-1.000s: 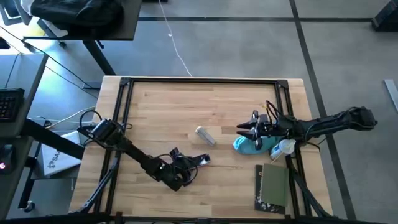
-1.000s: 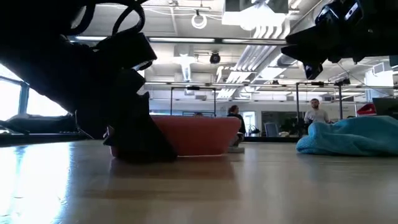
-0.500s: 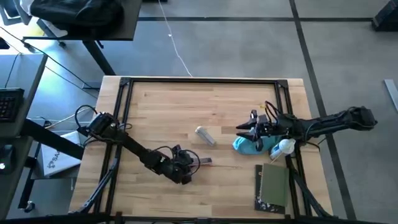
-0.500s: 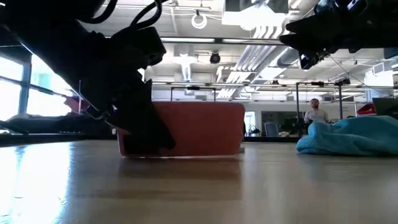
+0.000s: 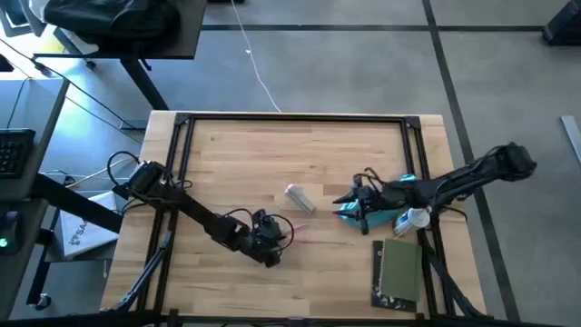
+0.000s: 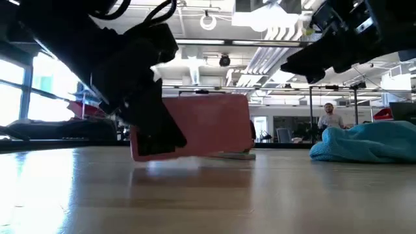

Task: Apply microfiber cloth
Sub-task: Spray the pink phone with the spray bottle

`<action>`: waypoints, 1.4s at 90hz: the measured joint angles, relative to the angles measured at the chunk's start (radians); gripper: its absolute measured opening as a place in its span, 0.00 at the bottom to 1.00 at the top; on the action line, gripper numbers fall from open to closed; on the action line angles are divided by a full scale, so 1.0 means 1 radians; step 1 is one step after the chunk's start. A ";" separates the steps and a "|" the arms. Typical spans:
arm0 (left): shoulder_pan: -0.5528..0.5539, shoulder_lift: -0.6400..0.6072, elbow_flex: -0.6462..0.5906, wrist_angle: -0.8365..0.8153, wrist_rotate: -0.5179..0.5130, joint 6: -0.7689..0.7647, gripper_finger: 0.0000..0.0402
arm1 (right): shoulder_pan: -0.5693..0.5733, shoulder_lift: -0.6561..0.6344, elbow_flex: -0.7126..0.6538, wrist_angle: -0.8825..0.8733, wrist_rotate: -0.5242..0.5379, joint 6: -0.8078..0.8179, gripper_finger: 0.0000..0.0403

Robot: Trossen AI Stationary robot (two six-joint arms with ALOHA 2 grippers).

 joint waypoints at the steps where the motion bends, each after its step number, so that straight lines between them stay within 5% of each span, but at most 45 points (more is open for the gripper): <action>1: 0.001 -0.006 0.000 0.001 -0.001 0.005 0.02 | 0.000 0.010 0.007 0.000 0.004 -0.004 0.29; 26: 0.003 -0.130 0.002 -0.009 -0.053 0.056 0.04 | -0.001 0.198 0.171 -0.007 -0.048 -0.020 0.29; 37: 0.002 -0.180 0.002 -0.014 -0.073 0.096 0.04 | -0.001 0.218 0.261 -0.067 -0.126 -0.032 0.29; 62: 0.003 -0.263 0.003 0.104 -0.078 0.256 0.04 | -0.002 0.221 0.427 -0.260 -0.104 -0.129 0.28; 85: 0.003 -0.266 0.003 0.138 -0.079 0.287 0.04 | -0.003 0.221 0.487 -0.334 -0.143 -0.152 0.04; 102: 0.004 -0.265 0.003 0.138 -0.081 0.313 0.04 | -0.003 0.221 0.507 -0.397 -0.145 -0.148 0.01; 126: 0.069 -0.265 0.005 0.151 0.037 0.194 0.24 | -0.010 0.223 0.597 -0.673 -0.124 -0.145 0.00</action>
